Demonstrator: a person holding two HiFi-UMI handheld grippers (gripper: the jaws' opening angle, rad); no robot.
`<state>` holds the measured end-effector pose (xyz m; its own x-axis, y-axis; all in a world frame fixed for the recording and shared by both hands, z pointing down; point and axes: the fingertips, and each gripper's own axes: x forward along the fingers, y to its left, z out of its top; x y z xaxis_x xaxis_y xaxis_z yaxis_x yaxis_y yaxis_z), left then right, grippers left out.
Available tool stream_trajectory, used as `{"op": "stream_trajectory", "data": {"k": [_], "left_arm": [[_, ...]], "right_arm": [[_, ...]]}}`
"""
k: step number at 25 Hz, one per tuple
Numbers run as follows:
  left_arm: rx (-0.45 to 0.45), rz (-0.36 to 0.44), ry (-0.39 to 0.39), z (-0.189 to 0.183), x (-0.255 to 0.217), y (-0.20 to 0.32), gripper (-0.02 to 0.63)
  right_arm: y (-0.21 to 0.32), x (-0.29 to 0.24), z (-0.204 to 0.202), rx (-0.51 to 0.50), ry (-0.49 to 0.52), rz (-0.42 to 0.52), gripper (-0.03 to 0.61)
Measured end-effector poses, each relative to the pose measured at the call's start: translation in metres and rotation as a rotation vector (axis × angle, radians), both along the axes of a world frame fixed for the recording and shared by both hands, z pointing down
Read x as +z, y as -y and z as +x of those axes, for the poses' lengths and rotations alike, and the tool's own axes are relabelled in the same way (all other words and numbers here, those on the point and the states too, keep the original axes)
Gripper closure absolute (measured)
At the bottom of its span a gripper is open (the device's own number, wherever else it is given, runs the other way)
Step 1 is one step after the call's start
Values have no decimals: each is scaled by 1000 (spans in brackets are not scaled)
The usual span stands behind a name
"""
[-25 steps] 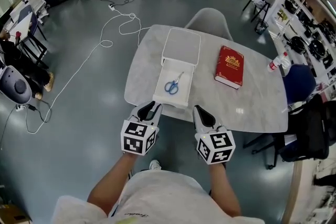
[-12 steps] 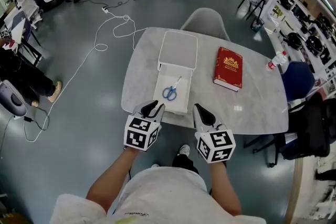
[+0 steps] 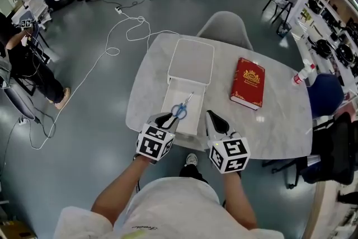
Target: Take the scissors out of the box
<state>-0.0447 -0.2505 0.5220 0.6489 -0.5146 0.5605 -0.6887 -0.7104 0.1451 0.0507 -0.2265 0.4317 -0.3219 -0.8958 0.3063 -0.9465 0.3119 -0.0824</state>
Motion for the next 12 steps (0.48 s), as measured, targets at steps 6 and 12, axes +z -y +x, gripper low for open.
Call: {"op": "stream_trajectory", "data": {"k": [6, 12], "left_arm": [[10, -63, 112, 23, 28, 22, 546], [12, -163, 205, 37, 55, 44, 528]], "right_arm": [[33, 4, 27, -37, 10, -15, 574], [62, 11, 50, -81, 24, -23, 574]]}}
